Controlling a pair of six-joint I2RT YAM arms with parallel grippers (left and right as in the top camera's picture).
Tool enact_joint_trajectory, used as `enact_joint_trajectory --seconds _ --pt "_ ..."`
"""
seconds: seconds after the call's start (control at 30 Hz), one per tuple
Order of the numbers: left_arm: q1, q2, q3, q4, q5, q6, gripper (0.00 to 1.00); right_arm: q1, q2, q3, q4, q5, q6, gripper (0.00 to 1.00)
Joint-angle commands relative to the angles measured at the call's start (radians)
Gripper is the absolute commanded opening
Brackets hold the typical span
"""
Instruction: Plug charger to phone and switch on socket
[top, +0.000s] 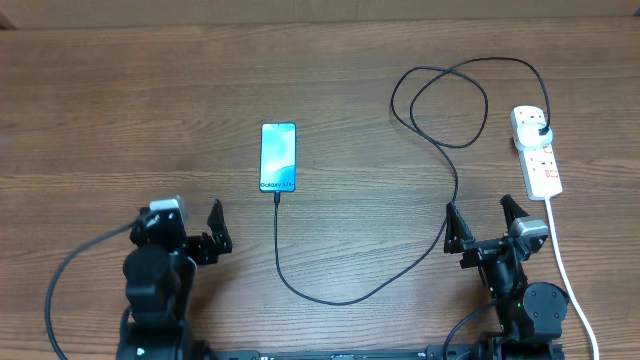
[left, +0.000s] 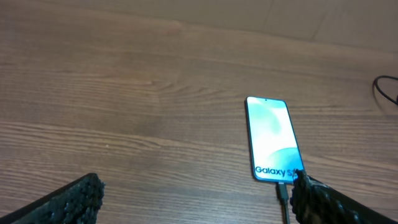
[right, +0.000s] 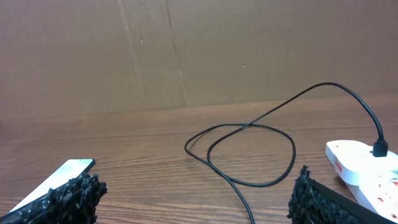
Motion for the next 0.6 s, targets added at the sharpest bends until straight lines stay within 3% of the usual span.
enact_joint_trajectory --seconds 0.0,0.33,0.57 --pt "-0.004 -0.064 -0.073 0.036 -0.018 0.014 1.00 0.006 -0.012 -0.010 0.006 0.008 0.000 1.00" --pt "-0.004 -0.235 -0.289 0.192 -0.012 0.011 1.00 0.006 -0.012 -0.010 0.006 0.008 0.000 1.00" --pt "-0.004 -0.304 -0.288 0.189 -0.013 0.011 1.00 0.006 -0.012 -0.010 0.006 0.008 0.000 1.00"
